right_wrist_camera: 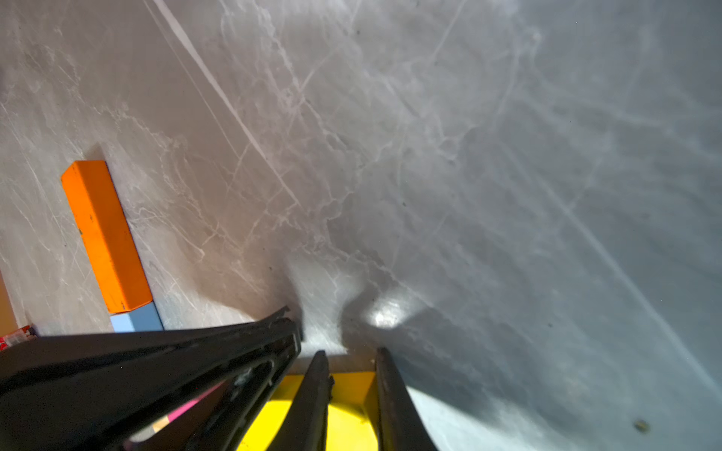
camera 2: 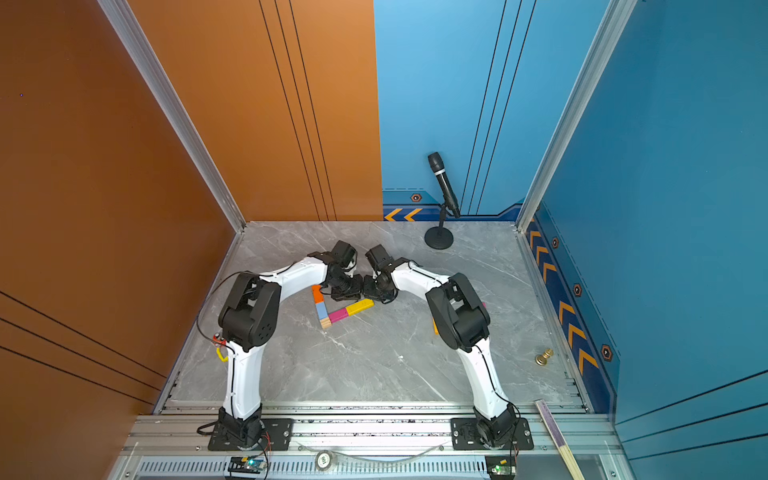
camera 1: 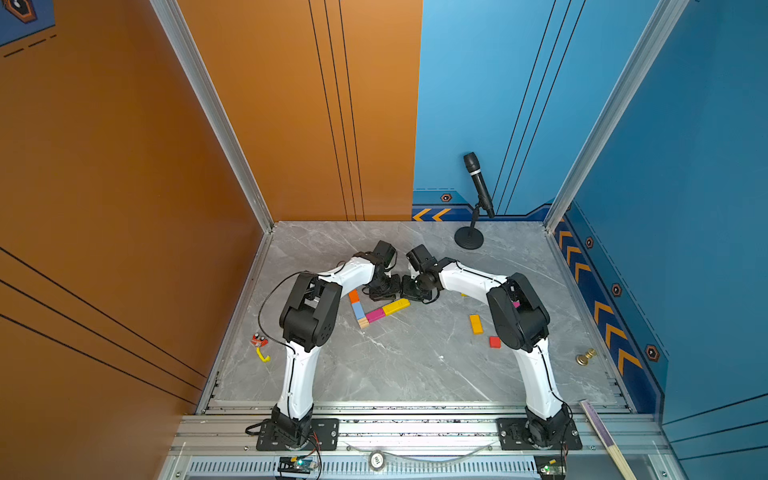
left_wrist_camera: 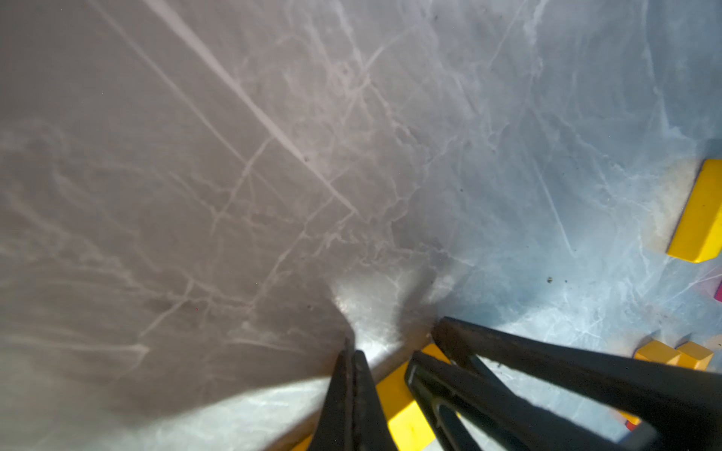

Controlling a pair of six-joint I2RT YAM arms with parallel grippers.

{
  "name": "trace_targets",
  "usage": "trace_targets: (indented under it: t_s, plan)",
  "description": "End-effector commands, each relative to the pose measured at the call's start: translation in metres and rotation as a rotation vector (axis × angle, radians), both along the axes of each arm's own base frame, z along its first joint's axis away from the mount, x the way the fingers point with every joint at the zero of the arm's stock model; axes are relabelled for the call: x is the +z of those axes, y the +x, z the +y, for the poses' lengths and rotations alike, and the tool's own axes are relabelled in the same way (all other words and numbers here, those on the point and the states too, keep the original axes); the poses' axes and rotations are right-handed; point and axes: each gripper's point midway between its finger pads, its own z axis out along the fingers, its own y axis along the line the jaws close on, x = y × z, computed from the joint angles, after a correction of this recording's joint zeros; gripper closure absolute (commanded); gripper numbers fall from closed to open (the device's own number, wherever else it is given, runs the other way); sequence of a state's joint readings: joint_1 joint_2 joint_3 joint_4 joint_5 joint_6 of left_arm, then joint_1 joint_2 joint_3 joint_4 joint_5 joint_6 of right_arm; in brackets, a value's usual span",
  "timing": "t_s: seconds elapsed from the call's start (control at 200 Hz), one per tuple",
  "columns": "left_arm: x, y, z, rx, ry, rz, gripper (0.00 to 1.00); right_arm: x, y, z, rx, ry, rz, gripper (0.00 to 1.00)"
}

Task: Assemble the letter v with building blocks
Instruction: Assemble the building block at the center of the board.

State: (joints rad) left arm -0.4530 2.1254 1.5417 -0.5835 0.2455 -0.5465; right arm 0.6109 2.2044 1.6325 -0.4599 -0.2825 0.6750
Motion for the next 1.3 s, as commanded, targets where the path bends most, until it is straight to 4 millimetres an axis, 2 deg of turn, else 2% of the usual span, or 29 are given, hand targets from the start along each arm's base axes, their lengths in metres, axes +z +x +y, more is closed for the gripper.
trace_targets:
  t_s: [0.0, 0.225, 0.406, 0.571, 0.781, 0.856, 0.906, 0.916, 0.936, 0.991, 1.061, 1.111, 1.176, 1.217, 1.247, 1.297]
  plan:
    - [-0.017, -0.025, 0.01, -0.003, 0.061, 0.083, 1.0, -0.008, -0.013, -0.009, -0.011, -0.055, 0.031, 0.74]
    - [-0.016, -0.024, 0.01, -0.001, 0.064, 0.08, 1.0, -0.003, -0.01, -0.007, -0.012, -0.047, 0.021, 0.7]
    - [-0.01, -0.018, 0.008, 0.0, 0.056, 0.06, 1.0, -0.001, -0.005, -0.011, -0.025, -0.05, 0.012, 0.51]
    - [0.004, -0.002, 0.005, 0.01, 0.039, 0.015, 1.0, 0.009, 0.006, -0.019, -0.054, -0.045, -0.014, 0.35]
    - [0.045, 0.035, -0.005, 0.033, -0.025, -0.09, 0.98, 0.035, 0.022, -0.035, -0.095, -0.037, -0.073, 0.2]
    - [0.067, 0.05, -0.009, 0.041, -0.059, -0.139, 0.96, 0.047, 0.026, -0.041, -0.105, -0.031, -0.099, 0.18]
    - [0.084, 0.059, -0.011, 0.046, -0.085, -0.177, 0.96, 0.048, 0.026, -0.044, -0.11, -0.034, -0.103, 0.17]
    - [0.089, 0.061, -0.012, 0.046, -0.091, -0.185, 0.95, 0.058, 0.026, -0.044, -0.111, -0.023, -0.121, 0.17]
    - [0.097, 0.065, -0.012, 0.048, -0.102, -0.203, 0.95, 0.065, 0.027, -0.045, -0.114, -0.016, -0.133, 0.16]
    - [0.12, 0.072, -0.011, 0.056, -0.13, -0.246, 0.95, 0.074, 0.026, -0.047, -0.114, -0.008, -0.15, 0.16]
    - [0.153, 0.075, 0.0, 0.073, -0.147, -0.312, 0.96, 0.083, 0.022, -0.048, -0.108, 0.0, -0.164, 0.16]
    - [0.174, 0.073, 0.016, 0.099, -0.139, -0.358, 0.98, 0.087, 0.019, -0.051, -0.109, 0.002, -0.169, 0.18]
    - [0.192, 0.063, 0.042, 0.143, -0.12, -0.402, 1.0, 0.088, 0.012, -0.053, -0.11, 0.004, -0.166, 0.23]
    - [0.2, 0.053, 0.061, 0.18, -0.113, -0.427, 1.0, 0.086, 0.007, -0.055, -0.112, 0.002, -0.156, 0.32]
    - [0.199, 0.044, 0.074, 0.209, -0.105, -0.43, 1.0, 0.084, 0.004, -0.056, -0.112, 0.001, -0.148, 0.38]
    - [0.2, 0.026, 0.096, 0.26, -0.102, -0.445, 1.0, 0.079, -0.002, -0.056, -0.113, 0.002, -0.13, 0.57]
